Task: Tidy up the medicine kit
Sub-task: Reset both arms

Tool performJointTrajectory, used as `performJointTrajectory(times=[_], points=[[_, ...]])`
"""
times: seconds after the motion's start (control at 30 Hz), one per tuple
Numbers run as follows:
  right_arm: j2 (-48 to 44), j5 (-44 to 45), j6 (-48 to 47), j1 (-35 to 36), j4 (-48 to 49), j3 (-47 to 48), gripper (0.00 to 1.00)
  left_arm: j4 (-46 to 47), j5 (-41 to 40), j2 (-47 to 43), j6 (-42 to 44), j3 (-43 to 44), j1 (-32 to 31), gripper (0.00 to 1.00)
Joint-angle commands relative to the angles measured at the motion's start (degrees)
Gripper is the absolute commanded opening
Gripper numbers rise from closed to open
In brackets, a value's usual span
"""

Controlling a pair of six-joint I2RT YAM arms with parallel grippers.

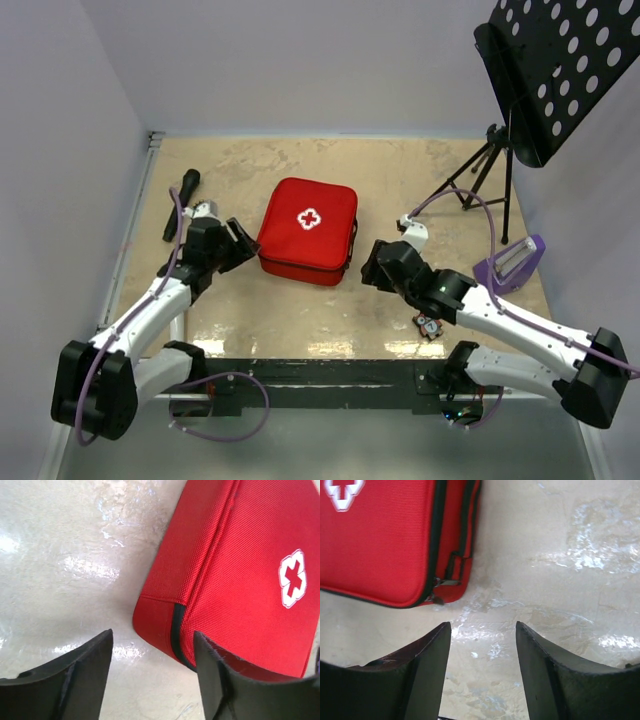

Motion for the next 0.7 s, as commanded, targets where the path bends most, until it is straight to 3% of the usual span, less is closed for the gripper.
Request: performJointTrajectory(times=[0.0,0.03,0.17,0.37,0.53,0.67], points=[[-3.4,-1.4,-5.1,1.6,5.2,1.8,0.6,-2.4,-2.5,-6.3,4.2,0.8,0.6,0.73],[-4.0,-1.7,-6.6,2.1,6.6,1.6,0.6,-2.7,-2.9,-7.9,4.8,0.9,0.6,1.0],[-6.9,-0.6,-11.8,4.2,12.0,2.3,0.61,-4.9,-5.4,-14.3,6.7,2.0,0.5,1.0],[-8.0,3.0,-19.1,5.1,17.6,5.7,0.61,-14.6,-20.0,-19.0,6.5,4.6,0.5,1.0],[-7.8,9.6,-21.4,5.1,19.0,6.7,0.6,-18.2,-19.5,-17.3,6.3,6.8,0.5,1.0],[-8.6,14.1,-22.4,5.1,20.2,7.3,0.65,-17.0,-16.9,-19.1,9.2,6.6,0.5,1.0]])
